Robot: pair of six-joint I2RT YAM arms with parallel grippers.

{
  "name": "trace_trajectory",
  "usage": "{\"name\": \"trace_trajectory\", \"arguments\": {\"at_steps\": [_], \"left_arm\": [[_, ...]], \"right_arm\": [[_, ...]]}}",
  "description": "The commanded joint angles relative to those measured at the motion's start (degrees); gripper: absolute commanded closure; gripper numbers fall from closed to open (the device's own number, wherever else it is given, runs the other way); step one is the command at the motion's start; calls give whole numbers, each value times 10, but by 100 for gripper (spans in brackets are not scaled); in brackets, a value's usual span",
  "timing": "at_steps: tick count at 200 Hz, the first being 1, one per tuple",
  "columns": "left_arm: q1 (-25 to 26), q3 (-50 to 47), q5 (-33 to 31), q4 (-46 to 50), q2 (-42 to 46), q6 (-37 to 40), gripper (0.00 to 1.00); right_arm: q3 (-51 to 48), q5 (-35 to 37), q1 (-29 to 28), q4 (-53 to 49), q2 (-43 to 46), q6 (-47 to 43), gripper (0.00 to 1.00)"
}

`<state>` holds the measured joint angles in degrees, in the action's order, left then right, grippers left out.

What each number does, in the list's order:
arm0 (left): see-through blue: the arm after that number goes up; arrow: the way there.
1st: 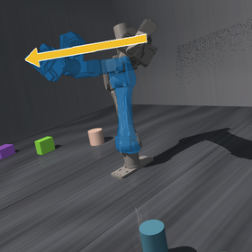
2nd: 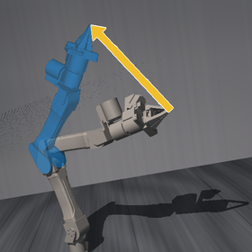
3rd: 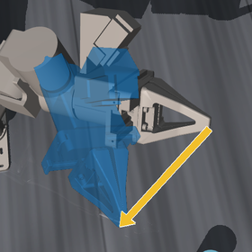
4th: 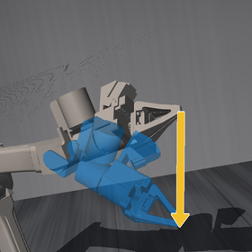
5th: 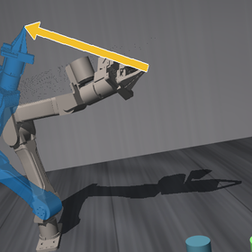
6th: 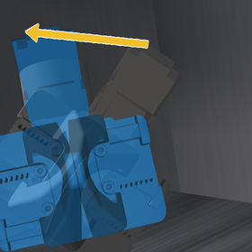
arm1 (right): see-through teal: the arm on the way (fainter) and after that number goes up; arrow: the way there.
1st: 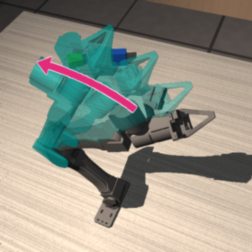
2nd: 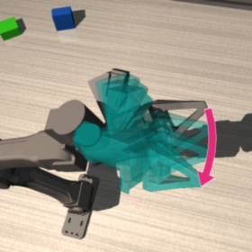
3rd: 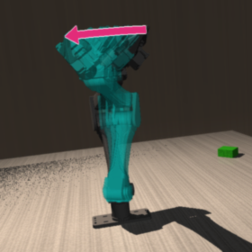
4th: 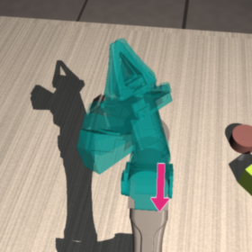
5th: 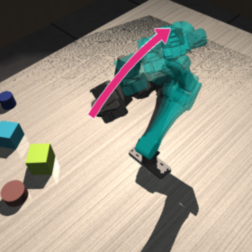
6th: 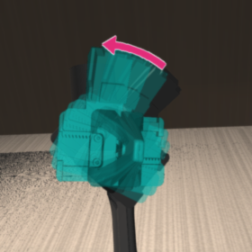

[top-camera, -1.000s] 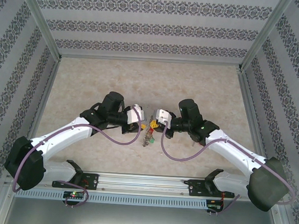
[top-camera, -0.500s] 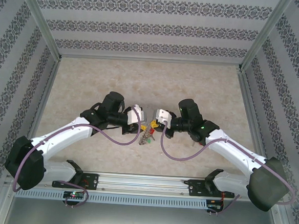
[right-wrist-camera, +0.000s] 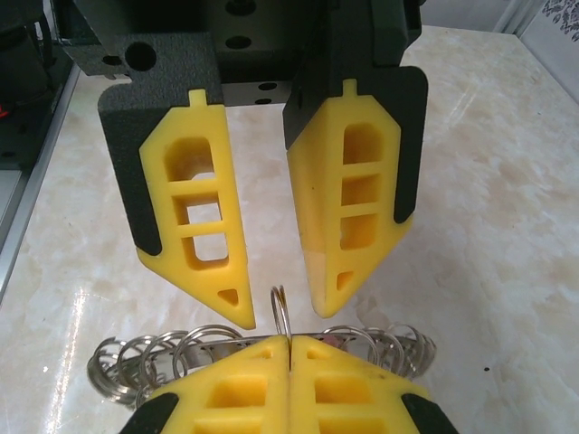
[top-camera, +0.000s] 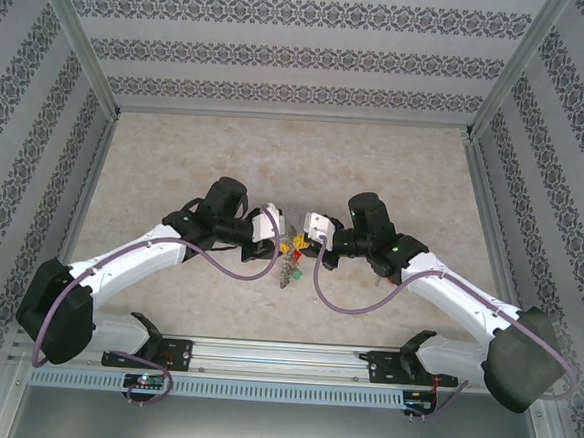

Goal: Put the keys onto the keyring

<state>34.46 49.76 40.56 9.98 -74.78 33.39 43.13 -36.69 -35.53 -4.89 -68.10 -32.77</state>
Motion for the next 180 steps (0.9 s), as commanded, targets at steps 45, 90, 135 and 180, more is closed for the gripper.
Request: {"name": "trace_trajectory", "arguments": {"at_steps": [45,90,135,180], "left_arm": [[-5,-48,-18,-112,44,-64,64],[-54,-154,8,-250,118,-180,56],[-71,-194,0,-276,154,-224,59],[-73,-197,5,-305,134,-245,65]], "right_arm": [[-20,-73,23,124,-8,97,100],[-73,-107,38,277,-30,195,100],[-110,-124,52,437,-55,296,100],[-125,-126,53,535,-68,366,100]]}}
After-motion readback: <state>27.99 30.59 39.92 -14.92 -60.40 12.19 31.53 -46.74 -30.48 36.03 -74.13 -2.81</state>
